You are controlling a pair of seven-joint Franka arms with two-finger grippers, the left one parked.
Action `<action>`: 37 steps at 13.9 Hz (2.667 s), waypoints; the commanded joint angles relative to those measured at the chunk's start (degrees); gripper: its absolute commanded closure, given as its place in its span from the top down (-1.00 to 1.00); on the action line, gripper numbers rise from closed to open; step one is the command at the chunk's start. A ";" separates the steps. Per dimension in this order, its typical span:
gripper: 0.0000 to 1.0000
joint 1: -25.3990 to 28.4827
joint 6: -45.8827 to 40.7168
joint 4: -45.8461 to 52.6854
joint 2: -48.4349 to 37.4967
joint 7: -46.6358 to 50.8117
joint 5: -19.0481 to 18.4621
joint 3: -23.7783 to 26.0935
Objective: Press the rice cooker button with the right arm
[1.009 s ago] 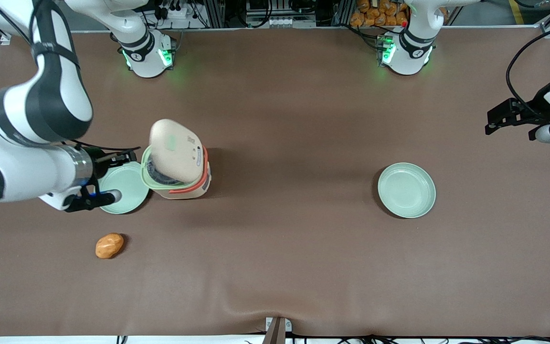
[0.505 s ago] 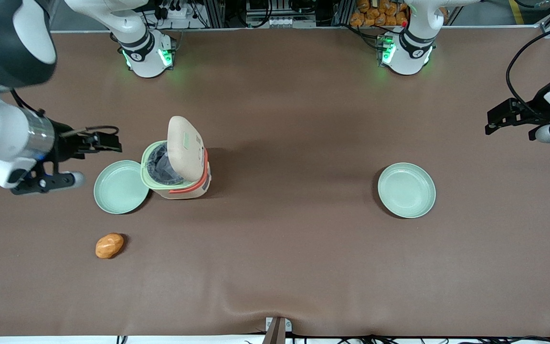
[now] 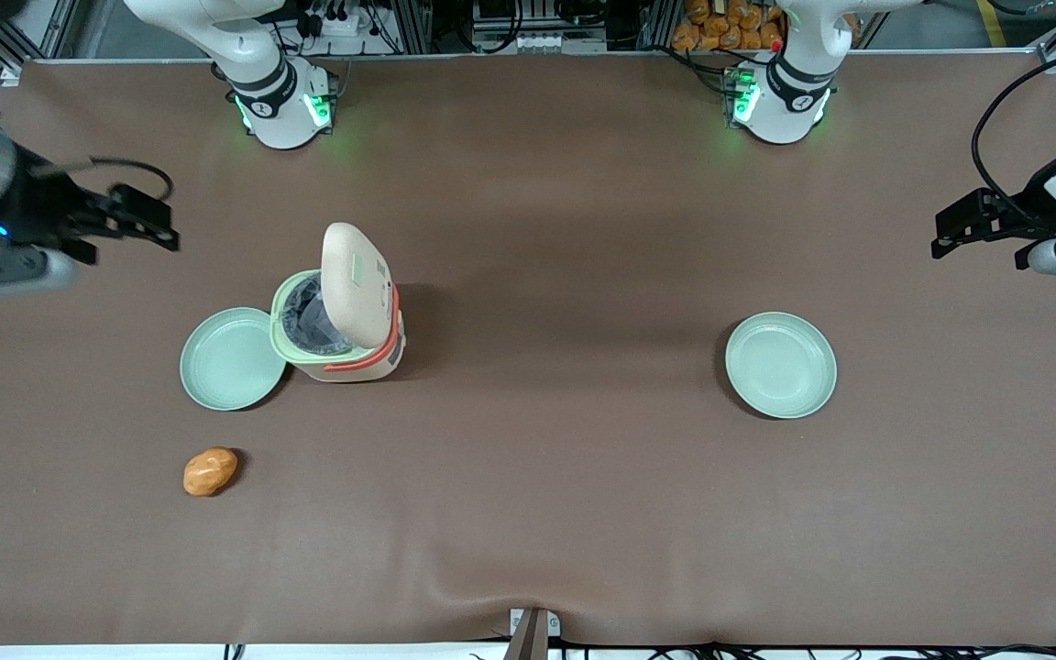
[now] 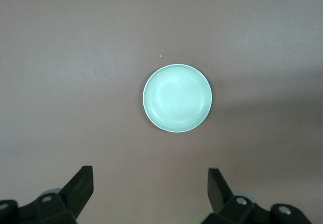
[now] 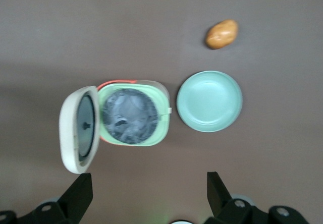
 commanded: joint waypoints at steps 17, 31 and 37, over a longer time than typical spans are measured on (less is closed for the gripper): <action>1.00 -12.41 7.61 -25.16 -16.44 -1.04 -2.85 0.22; 1.00 -12.42 7.79 -25.51 -16.71 -0.60 -2.84 0.22; 1.00 -12.33 1.91 -23.23 -16.88 -0.51 -3.11 0.48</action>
